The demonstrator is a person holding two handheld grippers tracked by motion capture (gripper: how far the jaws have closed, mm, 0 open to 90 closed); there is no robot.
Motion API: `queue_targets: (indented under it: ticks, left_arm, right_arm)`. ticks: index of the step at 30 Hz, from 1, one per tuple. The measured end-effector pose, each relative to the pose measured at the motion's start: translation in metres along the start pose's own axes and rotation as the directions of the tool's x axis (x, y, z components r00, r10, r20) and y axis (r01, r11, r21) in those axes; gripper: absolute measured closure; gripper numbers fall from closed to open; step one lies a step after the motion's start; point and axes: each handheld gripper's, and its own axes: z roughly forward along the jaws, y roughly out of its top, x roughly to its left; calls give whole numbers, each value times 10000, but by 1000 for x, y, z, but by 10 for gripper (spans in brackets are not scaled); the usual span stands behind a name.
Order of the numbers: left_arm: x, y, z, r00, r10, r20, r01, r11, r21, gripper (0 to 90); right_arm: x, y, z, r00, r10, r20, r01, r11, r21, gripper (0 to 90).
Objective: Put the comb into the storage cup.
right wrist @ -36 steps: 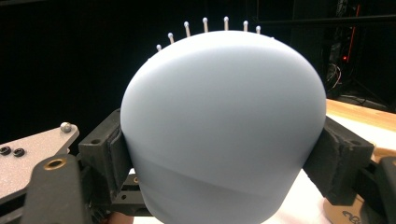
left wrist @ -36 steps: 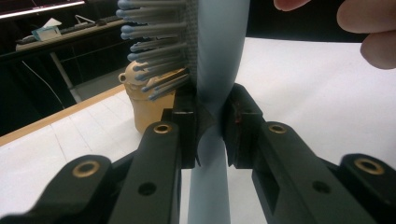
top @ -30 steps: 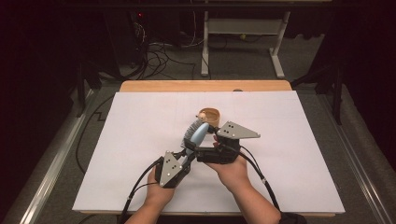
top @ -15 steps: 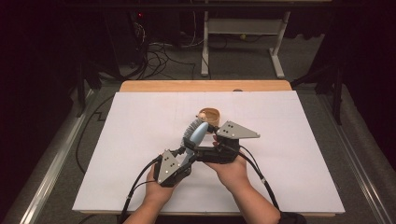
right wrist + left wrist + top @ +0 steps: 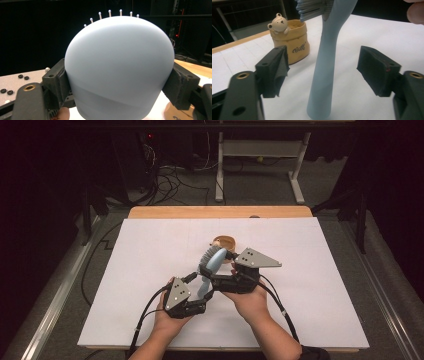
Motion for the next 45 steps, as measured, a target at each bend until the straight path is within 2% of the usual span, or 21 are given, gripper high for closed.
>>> queue_targets:
  ticks: [2,6,9,11,14,17,20,24,29,32,36,45]
  left_arm:
    - [0,0,1,10000,-66,64,66,10000,-3,173]
    - [1,-2,2,9997,-143,216,145,9999,-91,98]
    - [3,-3,2,9997,-169,149,169,9998,49,33]
    - [6,-4,1,9994,-268,201,269,9996,-21,4]
    - [11,-6,-3,9991,-359,236,363,9992,-181,3]
    - [17,-9,-6,9988,-438,229,441,9989,-134,3]
    - [26,-12,-13,9972,-732,169,735,9971,-209,3]
    - [37,-12,-24,9965,-829,-104,826,9961,-309,3]
    - [50,-18,-36,9967,-700,-421,695,9975,-152,3]
    - [57,-21,-43,9956,-757,-550,750,9971,-152,3]
    - [65,-27,-52,9936,-869,-722,876,9961,58,3]
    - [80,-38,-66,9842,-1189,-1315,1178,9929,-161,3]
  right_arm:
    - [0,0,0,10000,-17,31,17,10000,-20,207]
    - [-1,0,-1,10000,-35,77,36,10000,-23,207]
    - [-2,1,-2,9999,-57,120,57,10000,-29,207]
    - [-2,2,-3,9998,-113,178,113,9999,-22,207]
    - [-4,2,-5,9996,-147,245,148,9999,-15,207]
    - [-5,3,-6,9994,-183,305,184,9998,-31,207]
    - [-5,3,-7,9993,-185,338,187,9998,-47,207]
    - [-6,4,-9,9990,-219,384,221,9997,-46,207]
    - [-7,4,-11,9987,-254,450,253,9997,19,207]
    - [-8,5,-13,9984,-297,482,296,9996,13,207]
    - [-8,7,-16,9980,-335,533,339,9994,-52,207]
    - [-14,8,-25,9962,-409,763,420,9990,-130,207]
